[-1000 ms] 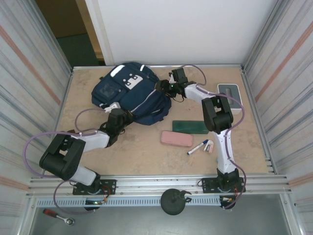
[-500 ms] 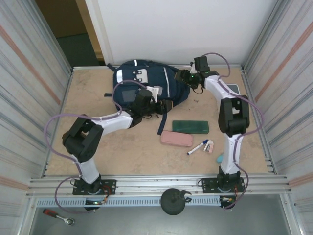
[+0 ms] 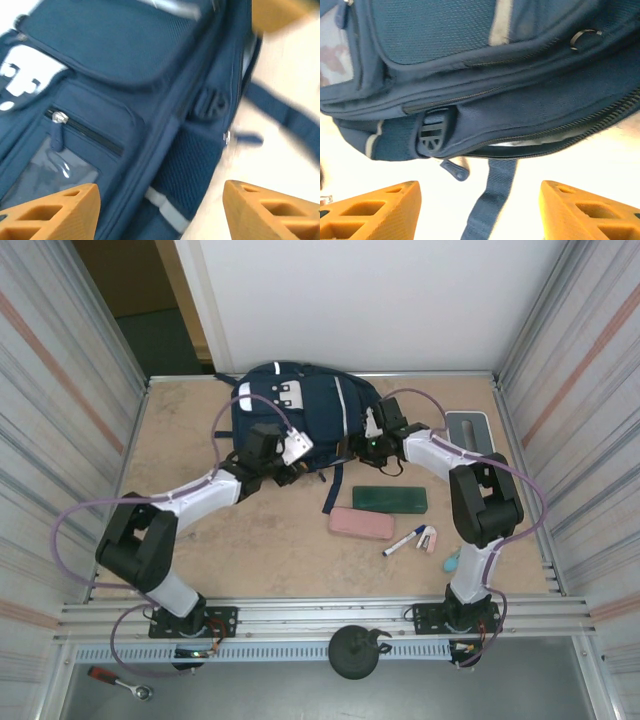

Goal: Pack the student bag

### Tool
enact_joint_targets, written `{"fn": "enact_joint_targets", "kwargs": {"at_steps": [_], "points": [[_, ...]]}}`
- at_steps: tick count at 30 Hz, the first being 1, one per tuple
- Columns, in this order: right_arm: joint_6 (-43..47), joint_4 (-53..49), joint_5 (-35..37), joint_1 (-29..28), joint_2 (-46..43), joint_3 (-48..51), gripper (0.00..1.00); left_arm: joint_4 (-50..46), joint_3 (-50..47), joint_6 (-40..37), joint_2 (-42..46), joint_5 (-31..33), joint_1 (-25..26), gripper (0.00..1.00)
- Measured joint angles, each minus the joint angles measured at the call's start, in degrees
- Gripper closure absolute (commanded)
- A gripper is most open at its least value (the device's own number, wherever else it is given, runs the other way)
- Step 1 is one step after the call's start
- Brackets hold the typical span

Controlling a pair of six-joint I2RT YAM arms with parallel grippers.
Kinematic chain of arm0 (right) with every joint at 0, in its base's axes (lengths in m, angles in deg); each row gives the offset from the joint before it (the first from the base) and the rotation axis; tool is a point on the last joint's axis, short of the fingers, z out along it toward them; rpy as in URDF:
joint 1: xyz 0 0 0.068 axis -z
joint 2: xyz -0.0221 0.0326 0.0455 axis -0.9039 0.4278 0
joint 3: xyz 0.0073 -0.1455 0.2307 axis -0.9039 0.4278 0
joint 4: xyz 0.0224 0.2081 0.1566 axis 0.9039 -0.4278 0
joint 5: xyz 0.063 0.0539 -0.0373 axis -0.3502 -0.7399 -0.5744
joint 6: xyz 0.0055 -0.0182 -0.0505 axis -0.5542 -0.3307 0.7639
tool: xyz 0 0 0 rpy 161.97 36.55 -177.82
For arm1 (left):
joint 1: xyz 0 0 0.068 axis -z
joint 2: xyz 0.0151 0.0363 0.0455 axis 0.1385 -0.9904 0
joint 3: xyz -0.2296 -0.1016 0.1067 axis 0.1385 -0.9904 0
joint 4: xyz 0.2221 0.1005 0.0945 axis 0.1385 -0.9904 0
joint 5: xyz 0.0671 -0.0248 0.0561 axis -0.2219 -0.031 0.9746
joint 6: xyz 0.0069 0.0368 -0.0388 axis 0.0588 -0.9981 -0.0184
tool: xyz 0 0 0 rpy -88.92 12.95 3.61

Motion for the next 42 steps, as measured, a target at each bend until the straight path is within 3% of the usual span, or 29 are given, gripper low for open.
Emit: {"fn": "enact_joint_targets", "kwargs": {"at_steps": [8,15,20,25,30,42], "points": [[0.00,2.05,-0.50,2.82,-0.02,5.16,0.38,-5.27,0.35,-13.31,-8.41,-0.70,-3.50,0.43],[0.13,2.05,-0.63,3.06,-0.87,8.44,0.38,-4.13,3.15,-15.93,-12.63,0.83,-3.50,0.79],[2.56,3.08,-0.61,3.04,-5.35,10.69,0.38,-3.15,2.82,-14.86,-11.15,-0.61,-3.52,0.96],[7.58,8.04,1.16,1.22,-10.01,12.92,0.38,-4.72,2.91,-12.13,-8.24,-5.60,-4.35,0.99],[13.18,14.62,7.19,-5.31,-12.98,17.35,0.40,-8.02,4.76,-9.68,-7.45,-8.81,-5.60,0.99],[21.90,34.21,20.76,-16.11,-13.05,25.24,0.47,-13.77,9.09,-4.17,-6.93,-15.43,-8.50,1.00]]}}
